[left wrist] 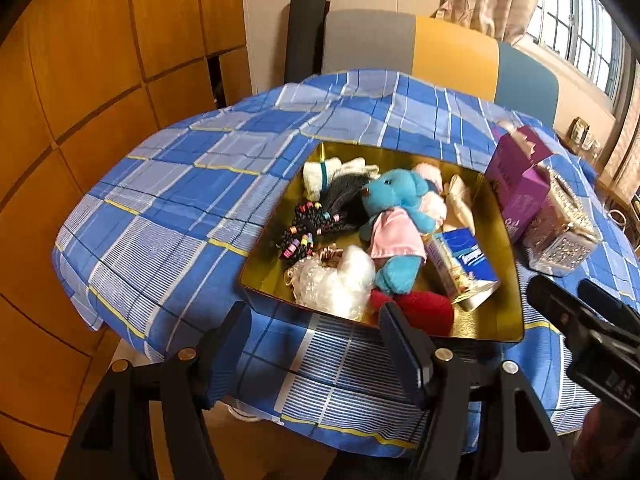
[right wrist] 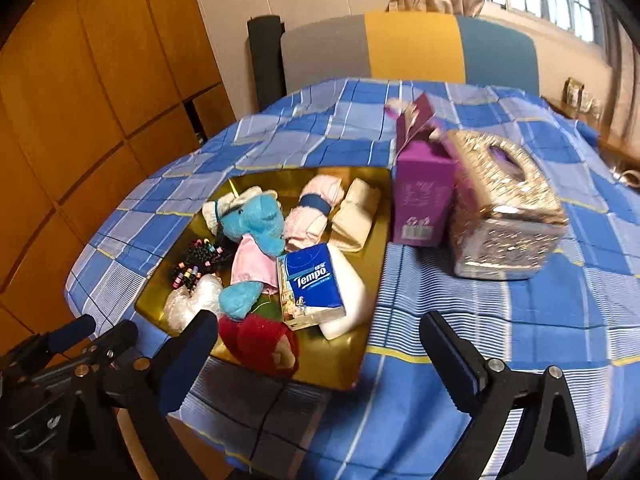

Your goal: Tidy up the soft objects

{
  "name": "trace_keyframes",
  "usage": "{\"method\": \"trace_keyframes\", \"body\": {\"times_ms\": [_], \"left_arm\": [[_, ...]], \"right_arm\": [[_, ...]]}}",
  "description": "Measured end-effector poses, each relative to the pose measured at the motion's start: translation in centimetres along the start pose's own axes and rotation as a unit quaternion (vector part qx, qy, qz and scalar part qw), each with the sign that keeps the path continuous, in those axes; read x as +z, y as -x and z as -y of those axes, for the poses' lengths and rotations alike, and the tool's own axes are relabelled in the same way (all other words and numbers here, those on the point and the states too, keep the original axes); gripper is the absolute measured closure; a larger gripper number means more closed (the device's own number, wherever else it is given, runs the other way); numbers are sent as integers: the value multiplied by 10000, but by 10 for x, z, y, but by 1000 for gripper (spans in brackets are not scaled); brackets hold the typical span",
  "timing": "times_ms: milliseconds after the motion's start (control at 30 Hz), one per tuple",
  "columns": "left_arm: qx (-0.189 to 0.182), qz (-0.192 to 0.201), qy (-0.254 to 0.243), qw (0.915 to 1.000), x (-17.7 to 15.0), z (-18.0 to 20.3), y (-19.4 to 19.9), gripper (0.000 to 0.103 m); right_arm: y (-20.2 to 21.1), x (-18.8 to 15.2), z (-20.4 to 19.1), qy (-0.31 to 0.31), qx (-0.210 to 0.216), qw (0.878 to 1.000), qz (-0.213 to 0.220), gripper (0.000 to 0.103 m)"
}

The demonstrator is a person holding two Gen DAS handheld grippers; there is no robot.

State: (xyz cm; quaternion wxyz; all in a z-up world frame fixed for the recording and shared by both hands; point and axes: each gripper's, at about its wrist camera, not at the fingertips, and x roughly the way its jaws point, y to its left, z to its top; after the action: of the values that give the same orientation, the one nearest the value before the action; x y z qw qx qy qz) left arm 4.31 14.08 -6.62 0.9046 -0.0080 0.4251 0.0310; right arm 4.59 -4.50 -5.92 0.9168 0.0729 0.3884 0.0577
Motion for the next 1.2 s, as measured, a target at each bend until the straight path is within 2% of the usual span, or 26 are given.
{"method": "trace_keyframes", "body": {"times_ms": [167, 333, 500, 733, 900, 1067, 1200], "left_arm": [[1, 242, -23, 9997, -6, 5, 23, 36], [-20, 300, -44, 9995, -12, 8, 33, 36], [199, 186, -27, 9996, -15, 8, 32, 36], [304, 46, -2, 9995, -16, 8, 28, 36], [185, -52, -29, 9998, -12, 12, 32, 36], [87, 67, -27, 9999, -4, 17, 50, 36], [-50, 69, 62, 9999, -1, 18, 66, 36]], "right_arm": [[28, -3, -4, 155, -179, 9995, 217, 0], [36, -7, -4, 169, -259, 9992, 264, 0], [34, -9, 0, 92, -316, 9992, 226, 0], [31, -9, 3, 55, -447, 9989, 128, 0], [38, -3, 5, 61, -539, 9985, 53, 0], [66, 8, 9, 58, -709, 9975, 25, 0], [94, 6, 12, 85, -601, 9981, 102, 0]]}}
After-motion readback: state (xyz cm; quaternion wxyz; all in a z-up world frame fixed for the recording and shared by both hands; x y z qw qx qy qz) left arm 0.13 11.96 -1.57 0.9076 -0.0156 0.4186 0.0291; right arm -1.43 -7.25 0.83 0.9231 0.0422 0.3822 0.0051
